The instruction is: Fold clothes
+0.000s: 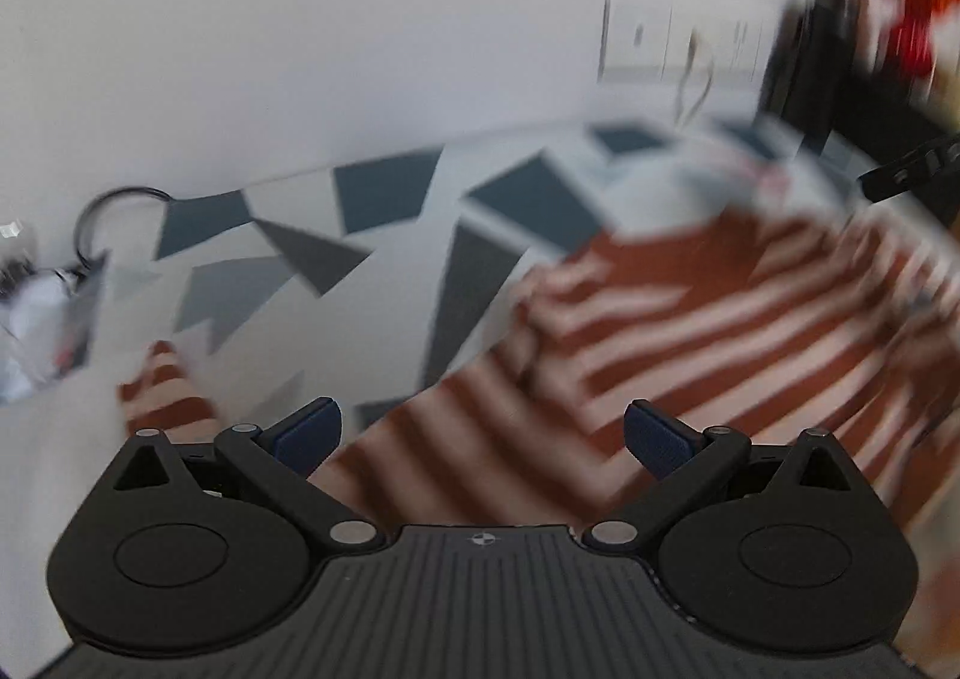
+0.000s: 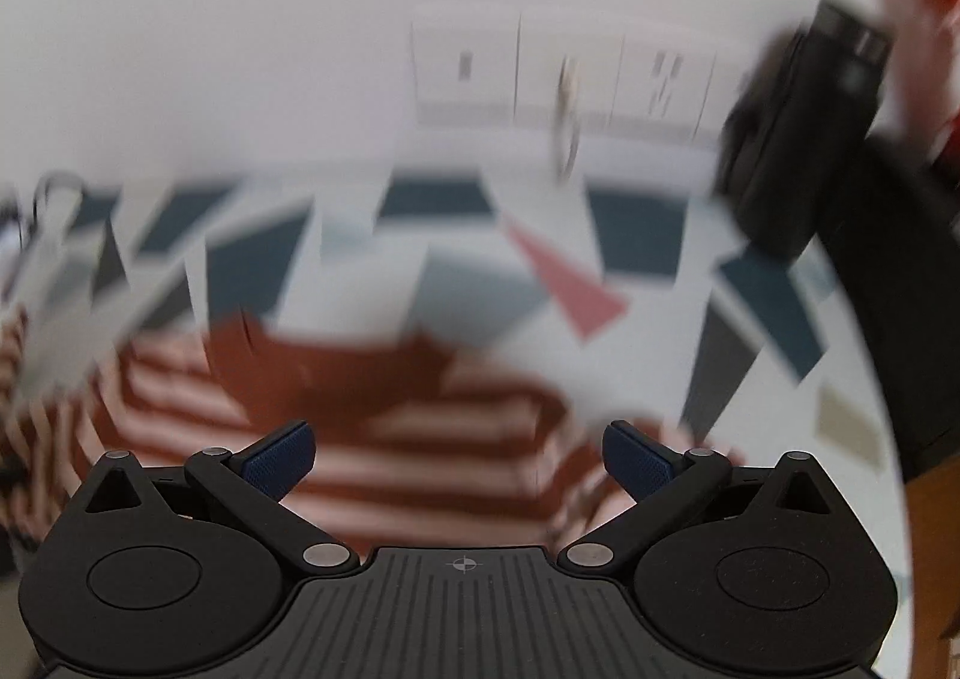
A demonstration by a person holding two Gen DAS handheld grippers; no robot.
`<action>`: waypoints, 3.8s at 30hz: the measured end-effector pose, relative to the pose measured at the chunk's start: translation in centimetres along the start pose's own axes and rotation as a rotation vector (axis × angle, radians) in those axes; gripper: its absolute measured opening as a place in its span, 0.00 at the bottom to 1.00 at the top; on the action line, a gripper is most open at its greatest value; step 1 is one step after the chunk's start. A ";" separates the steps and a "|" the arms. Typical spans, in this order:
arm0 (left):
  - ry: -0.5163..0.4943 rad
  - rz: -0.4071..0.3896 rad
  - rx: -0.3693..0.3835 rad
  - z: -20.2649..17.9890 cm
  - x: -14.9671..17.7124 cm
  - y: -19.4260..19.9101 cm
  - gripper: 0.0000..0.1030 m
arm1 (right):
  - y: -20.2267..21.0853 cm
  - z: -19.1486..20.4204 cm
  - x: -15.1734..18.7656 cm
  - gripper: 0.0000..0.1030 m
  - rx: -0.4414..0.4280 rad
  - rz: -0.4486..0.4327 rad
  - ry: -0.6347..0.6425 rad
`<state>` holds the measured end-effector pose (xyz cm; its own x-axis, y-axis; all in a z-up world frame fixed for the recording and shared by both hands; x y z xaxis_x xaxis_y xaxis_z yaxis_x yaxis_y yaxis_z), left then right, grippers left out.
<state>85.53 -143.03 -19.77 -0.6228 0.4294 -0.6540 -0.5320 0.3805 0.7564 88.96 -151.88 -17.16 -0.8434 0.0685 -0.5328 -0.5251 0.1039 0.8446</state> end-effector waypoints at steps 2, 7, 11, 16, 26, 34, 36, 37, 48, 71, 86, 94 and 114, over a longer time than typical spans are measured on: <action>0.054 0.019 -0.010 1.9 0.5 -0.6 0.99 | -2.1 0.1 1.5 0.98 -0.019 0.035 0.033; 0.124 0.027 0.037 4.9 0.4 -0.7 0.89 | -4.4 0.1 2.0 0.98 -0.055 0.031 0.023; 0.014 0.079 0.071 4.3 0.6 -1.8 0.88 | -5.2 0.6 2.2 0.98 -0.067 0.027 0.011; -0.118 0.132 0.084 3.3 1.1 -3.6 0.48 | -6.2 0.6 3.2 0.98 -0.040 0.049 -0.011; -0.026 0.084 0.207 4.5 0.6 -4.0 0.04 | -6.7 2.3 5.4 0.99 0.077 0.046 0.060; 0.166 0.007 0.140 10.6 0.9 -2.4 0.04 | -8.1 3.8 3.6 0.99 0.078 -0.003 -0.042; 0.181 0.008 0.137 11.6 1.1 -2.3 0.04 | -8.6 4.4 2.7 0.99 0.078 -0.013 -0.041; 0.187 0.007 0.134 12.0 1.1 -2.2 0.04 | -8.9 4.6 2.2 0.99 0.079 -0.016 -0.042; 0.276 0.002 0.091 12.7 1.5 -2.6 0.27 | -10.6 6.3 -0.9 0.99 0.061 -0.018 -0.024; 0.431 0.061 -0.013 4.6 7.5 3.2 0.96 | -4.8 5.5 6.6 0.99 0.067 -0.009 0.083; 0.464 0.070 -0.026 5.0 7.1 6.1 0.96 | -5.2 5.6 6.8 0.99 0.087 -0.022 0.088; 0.439 0.152 -0.077 6.2 11.5 10.1 0.98 | -5.4 5.7 6.6 0.99 0.080 0.003 0.093; 0.584 0.013 -0.202 12.6 9.4 5.0 0.24 | -5.4 5.6 6.4 0.99 0.087 0.012 0.092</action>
<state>84.28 -126.74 -22.23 -0.8105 -0.1084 -0.5756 -0.5852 0.1908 0.7881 86.98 -146.42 -25.41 -0.8584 -0.0204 -0.5126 -0.5068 0.1895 0.8410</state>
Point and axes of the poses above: each gripper's, at about its wrist camera, not at the fingertips, and y roughly against the way its jaws point, z to its left, x to its underside, the point moved 9 cm from there along -y, roughly the way its jaws point, and after that the axes turned 7 degrees about x, right-handed, at the moved point
